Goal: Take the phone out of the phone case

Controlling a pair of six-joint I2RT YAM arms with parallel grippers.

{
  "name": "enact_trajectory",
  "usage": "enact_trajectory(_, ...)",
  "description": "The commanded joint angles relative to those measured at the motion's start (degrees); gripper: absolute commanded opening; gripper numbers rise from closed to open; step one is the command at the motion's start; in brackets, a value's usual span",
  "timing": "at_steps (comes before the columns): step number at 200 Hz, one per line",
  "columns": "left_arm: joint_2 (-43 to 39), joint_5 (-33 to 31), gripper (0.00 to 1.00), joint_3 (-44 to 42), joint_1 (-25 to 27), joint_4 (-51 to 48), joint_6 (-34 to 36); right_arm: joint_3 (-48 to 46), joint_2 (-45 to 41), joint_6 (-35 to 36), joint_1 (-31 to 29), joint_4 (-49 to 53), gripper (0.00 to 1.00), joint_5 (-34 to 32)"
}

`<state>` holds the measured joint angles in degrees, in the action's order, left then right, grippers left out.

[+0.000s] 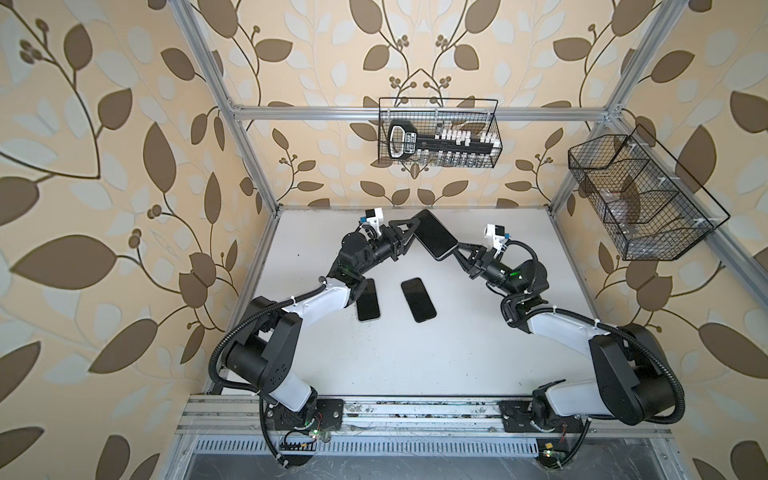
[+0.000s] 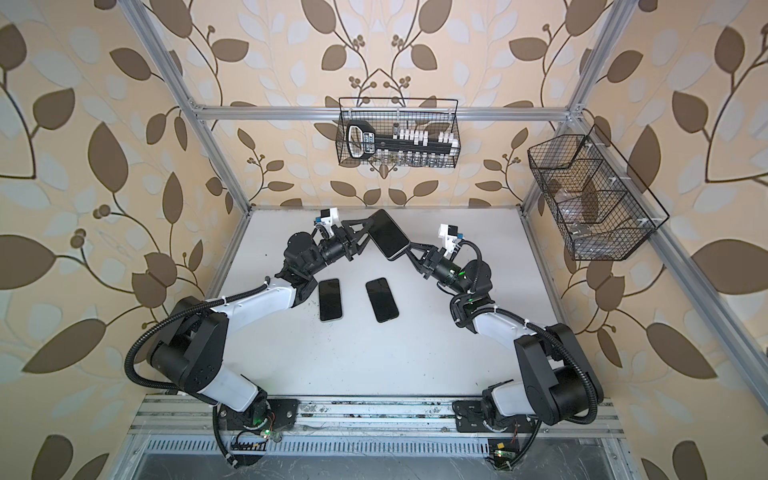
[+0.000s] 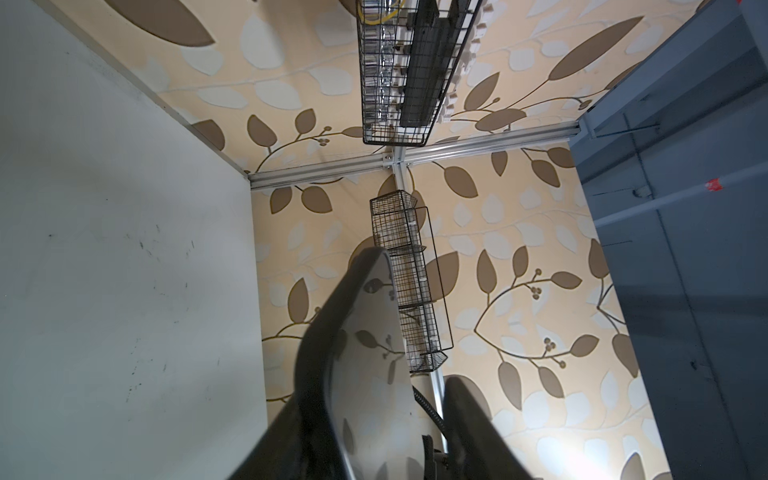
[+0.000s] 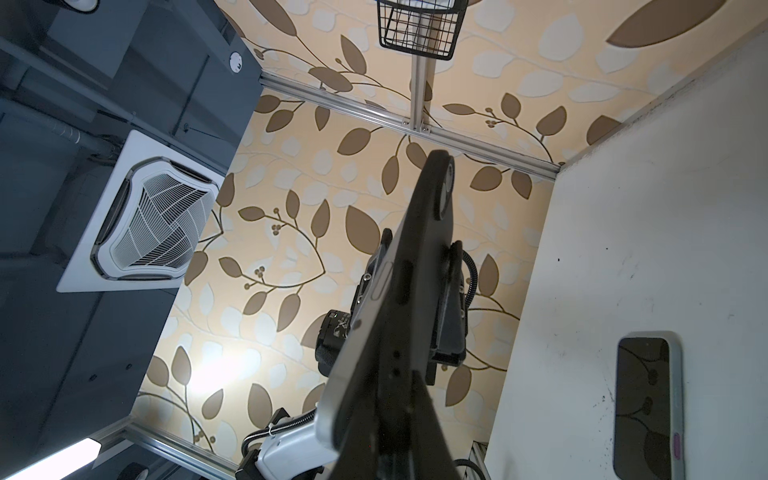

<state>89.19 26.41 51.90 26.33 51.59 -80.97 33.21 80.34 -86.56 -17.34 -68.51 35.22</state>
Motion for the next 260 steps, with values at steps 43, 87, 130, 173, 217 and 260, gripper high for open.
enact_trajectory(43, -3.9, -0.6, 0.70, 0.7, 0.6, -1.5, 3.3, -1.0, 0.4, -3.4, 0.0, -8.2, 0.05, -3.3)
enact_trajectory(87, -3.6, -0.5, 0.72, 0.7, 0.6, -1.7, 3.1, -1.4, 1.4, -4.4, 0.0, -10.1, 0.05, -3.8)
enact_trajectory(130, -4.3, -0.7, 0.82, 0.7, 0.7, -3.9, 3.1, -1.8, 2.0, -4.6, 0.0, -11.0, 0.05, -4.6)
enact_trajectory(173, -10.6, -3.6, 0.99, 1.1, 1.2, -19.2, 3.6, -2.5, 2.2, -3.5, -0.6, -10.9, 0.05, -6.8)
enact_trajectory(217, -17.6, -7.5, 0.99, 2.7, 3.1, -36.3, 3.9, -4.0, 2.4, -1.6, -2.1, -11.0, 0.04, -12.1)
enact_trajectory(260, -19.8, -7.7, 0.99, 3.9, 5.9, -37.5, 1.6, -4.3, 3.2, 0.2, -4.0, -11.4, 0.03, -16.1)
